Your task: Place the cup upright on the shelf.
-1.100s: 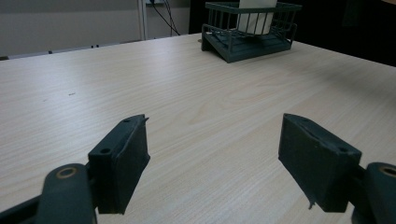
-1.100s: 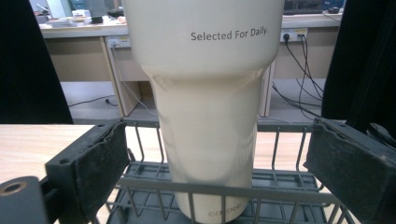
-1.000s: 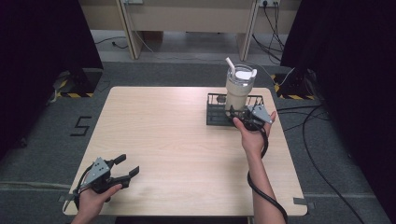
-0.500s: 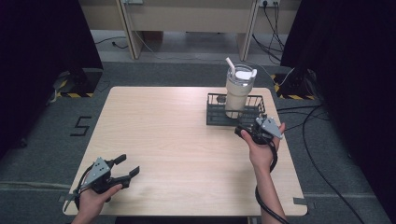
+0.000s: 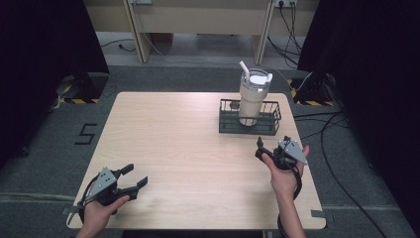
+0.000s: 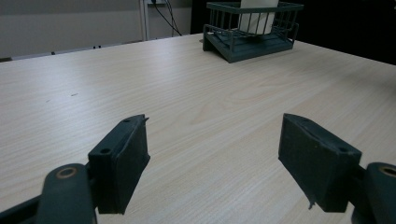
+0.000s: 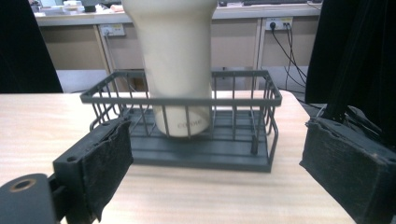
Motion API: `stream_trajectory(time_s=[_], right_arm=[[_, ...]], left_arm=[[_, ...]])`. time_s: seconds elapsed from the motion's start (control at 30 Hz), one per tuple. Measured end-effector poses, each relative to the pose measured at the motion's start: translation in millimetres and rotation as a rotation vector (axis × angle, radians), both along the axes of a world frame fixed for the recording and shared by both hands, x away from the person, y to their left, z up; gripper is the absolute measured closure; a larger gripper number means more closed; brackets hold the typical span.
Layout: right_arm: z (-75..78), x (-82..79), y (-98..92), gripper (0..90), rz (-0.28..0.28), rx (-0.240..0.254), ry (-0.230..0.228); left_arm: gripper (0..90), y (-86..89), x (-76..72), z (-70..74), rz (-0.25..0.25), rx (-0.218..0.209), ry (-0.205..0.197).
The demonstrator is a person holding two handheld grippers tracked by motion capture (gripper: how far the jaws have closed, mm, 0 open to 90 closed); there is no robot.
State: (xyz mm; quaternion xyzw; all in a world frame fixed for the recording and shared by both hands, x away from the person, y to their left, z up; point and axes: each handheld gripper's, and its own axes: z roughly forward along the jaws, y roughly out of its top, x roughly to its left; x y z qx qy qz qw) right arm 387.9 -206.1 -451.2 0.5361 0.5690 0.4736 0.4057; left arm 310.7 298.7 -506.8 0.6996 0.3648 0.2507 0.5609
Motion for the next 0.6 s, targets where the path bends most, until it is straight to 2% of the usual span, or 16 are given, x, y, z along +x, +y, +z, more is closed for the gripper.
stream_trajectory(time_s=[0.3, 0.43, 0.53, 0.6], right_arm=[[-13.7, -26.2, -7.2, 9.6, -0.008, -0.01, 0.009], [-18.0, -31.9, -6.4, 11.8, -0.004, -0.01, 0.007], [-20.9, -33.5, -5.4, 15.2, 0.009, -0.032, 0.004], [-21.9, -33.7, -6.0, 15.6, 0.011, -0.02, 0.001]], left_arm=[[23.5, -1.2, -0.2, -0.1, -0.003, 0.005, 0.0], [23.5, -1.0, -0.3, 0.2, -0.002, 0.005, -0.002], [23.6, -1.3, 0.3, -0.1, -0.005, 0.006, 0.0], [23.6, -1.6, 1.0, -0.2, -0.009, 0.006, 0.001]])
